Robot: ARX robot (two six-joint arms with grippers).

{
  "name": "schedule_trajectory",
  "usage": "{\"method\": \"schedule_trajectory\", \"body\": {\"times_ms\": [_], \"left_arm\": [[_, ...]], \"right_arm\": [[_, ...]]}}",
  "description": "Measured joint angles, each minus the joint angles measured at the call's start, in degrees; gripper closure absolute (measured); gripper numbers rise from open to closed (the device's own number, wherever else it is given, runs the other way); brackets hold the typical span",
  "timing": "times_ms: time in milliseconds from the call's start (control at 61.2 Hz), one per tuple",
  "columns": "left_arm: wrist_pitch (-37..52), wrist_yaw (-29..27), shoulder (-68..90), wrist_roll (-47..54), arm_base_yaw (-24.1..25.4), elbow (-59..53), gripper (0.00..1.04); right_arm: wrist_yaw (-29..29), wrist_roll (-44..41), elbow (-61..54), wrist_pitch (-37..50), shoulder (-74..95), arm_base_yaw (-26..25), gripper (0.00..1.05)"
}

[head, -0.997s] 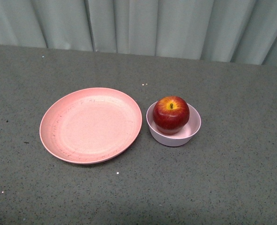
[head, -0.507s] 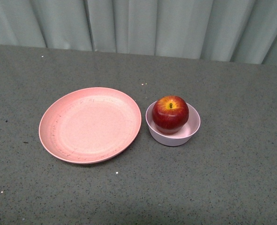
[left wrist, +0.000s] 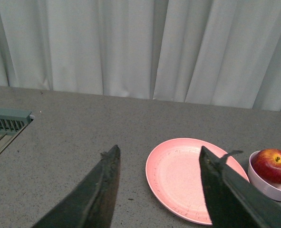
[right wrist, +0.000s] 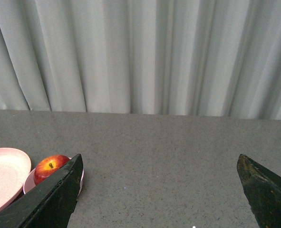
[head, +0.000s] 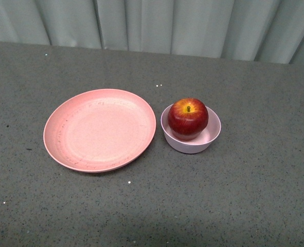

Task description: Move apple from plate to bowl

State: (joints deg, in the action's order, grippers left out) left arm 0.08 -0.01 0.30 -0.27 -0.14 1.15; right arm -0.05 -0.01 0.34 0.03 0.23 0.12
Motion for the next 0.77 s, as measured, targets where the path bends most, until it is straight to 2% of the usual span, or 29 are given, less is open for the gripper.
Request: {"method": "schedule_trajectory", "body": {"times_ms": [262,768], "left_arm": [[0.0,0.0,0.0,0.0,0.0,0.0,0.05],[0.0,0.0,0.0,0.0,0.0,0.0,0.07]], "right_arm": [[0.0,0.0,0.0,0.0,0.0,0.0,0.09],[0.0,0.0,0.0,0.0,0.0,0.0,0.09]]}}
